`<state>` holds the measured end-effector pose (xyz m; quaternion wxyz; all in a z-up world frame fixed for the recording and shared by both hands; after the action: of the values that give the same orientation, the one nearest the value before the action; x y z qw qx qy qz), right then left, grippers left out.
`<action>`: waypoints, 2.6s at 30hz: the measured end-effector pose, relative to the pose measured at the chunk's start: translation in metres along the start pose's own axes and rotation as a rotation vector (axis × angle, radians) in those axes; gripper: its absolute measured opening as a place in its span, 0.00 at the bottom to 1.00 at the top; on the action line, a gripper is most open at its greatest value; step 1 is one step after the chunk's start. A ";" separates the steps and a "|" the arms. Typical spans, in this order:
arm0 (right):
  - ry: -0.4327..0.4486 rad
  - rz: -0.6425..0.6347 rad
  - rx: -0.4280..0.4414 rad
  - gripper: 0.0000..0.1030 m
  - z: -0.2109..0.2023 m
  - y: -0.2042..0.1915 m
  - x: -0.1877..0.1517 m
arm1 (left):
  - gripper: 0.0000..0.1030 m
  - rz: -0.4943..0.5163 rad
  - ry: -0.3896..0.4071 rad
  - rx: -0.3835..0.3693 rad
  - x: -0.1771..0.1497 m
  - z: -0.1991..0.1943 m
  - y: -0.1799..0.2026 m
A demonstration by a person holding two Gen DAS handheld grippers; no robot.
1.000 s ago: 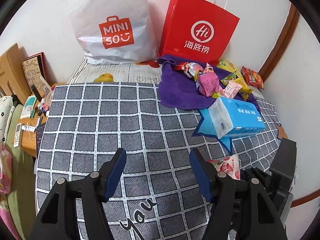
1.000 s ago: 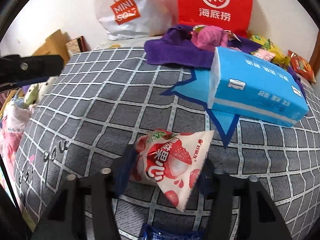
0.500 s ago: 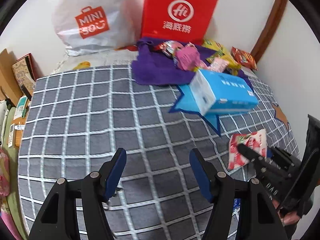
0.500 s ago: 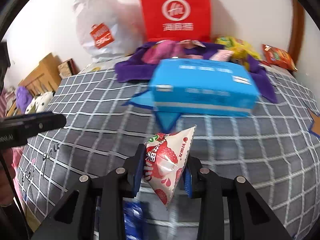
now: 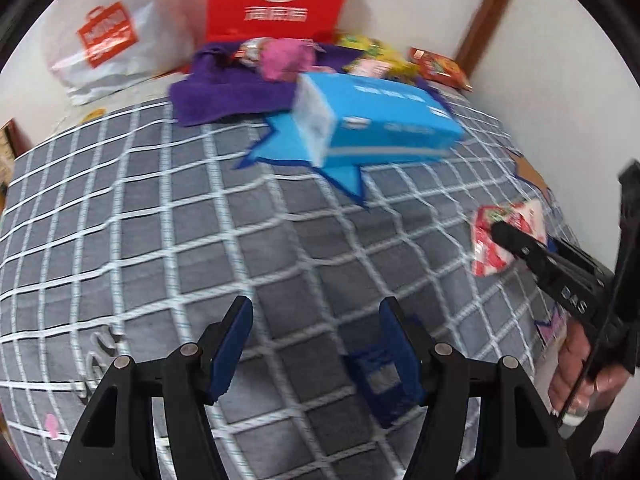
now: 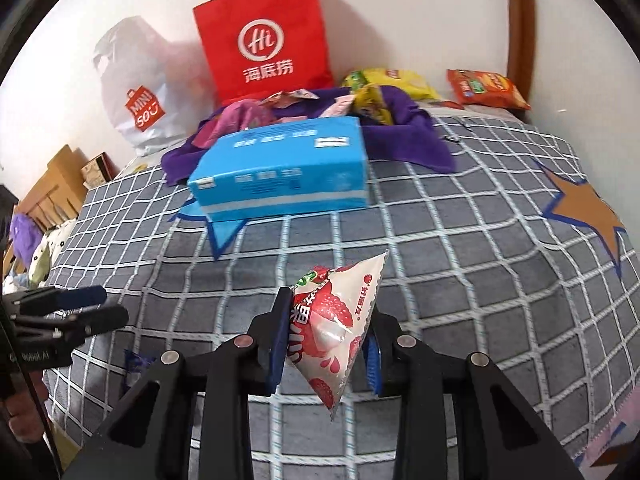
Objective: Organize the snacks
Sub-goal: 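Grasp the strawberry candy bag with the right tool while the left tool grasps the blue packet, then carry the strawberry bag in the right tool while the left tool carries the blue packet to the towel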
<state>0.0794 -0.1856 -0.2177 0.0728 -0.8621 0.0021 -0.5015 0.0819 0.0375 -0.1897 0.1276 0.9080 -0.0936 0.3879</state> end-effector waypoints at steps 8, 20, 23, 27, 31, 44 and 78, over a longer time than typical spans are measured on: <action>0.002 0.038 -0.018 0.31 -0.005 0.020 -0.008 | 0.62 0.140 -0.043 -0.110 -0.020 0.008 0.047; -0.013 0.054 -0.001 0.31 -0.008 0.032 -0.017 | 0.73 0.342 0.063 -0.074 -0.055 -0.002 0.064; -0.010 0.049 0.002 0.30 -0.008 0.032 -0.017 | 0.55 0.342 0.080 -0.087 -0.055 -0.006 0.061; 0.002 0.030 0.009 0.30 -0.011 0.027 -0.014 | 0.26 0.266 0.080 -0.117 -0.046 -0.006 0.048; 0.011 0.024 0.027 0.29 -0.012 0.021 -0.009 | 0.24 0.243 0.093 -0.100 -0.040 -0.002 0.042; 0.038 -0.002 0.076 0.29 -0.013 0.009 0.035 | 0.24 0.102 0.142 -0.090 0.024 -0.009 0.026; 0.129 -0.051 0.120 0.29 0.116 -0.009 0.248 | 0.24 -0.019 0.222 0.046 0.259 0.059 -0.016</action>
<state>0.3018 -0.1818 -0.0589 0.1113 -0.8219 -0.0450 -0.5569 0.3029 0.0161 -0.0427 0.1197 0.8631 -0.0614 0.4868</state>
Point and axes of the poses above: each gripper's, at about its wrist camera, not at the fingertips, and z roughly the way its jaws point, y to its right, x to its top, the point moved 1 cm from there along z, roughly the way its jaws point, and after that the axes turned 13 degrees about y, right-handed, at the moved point
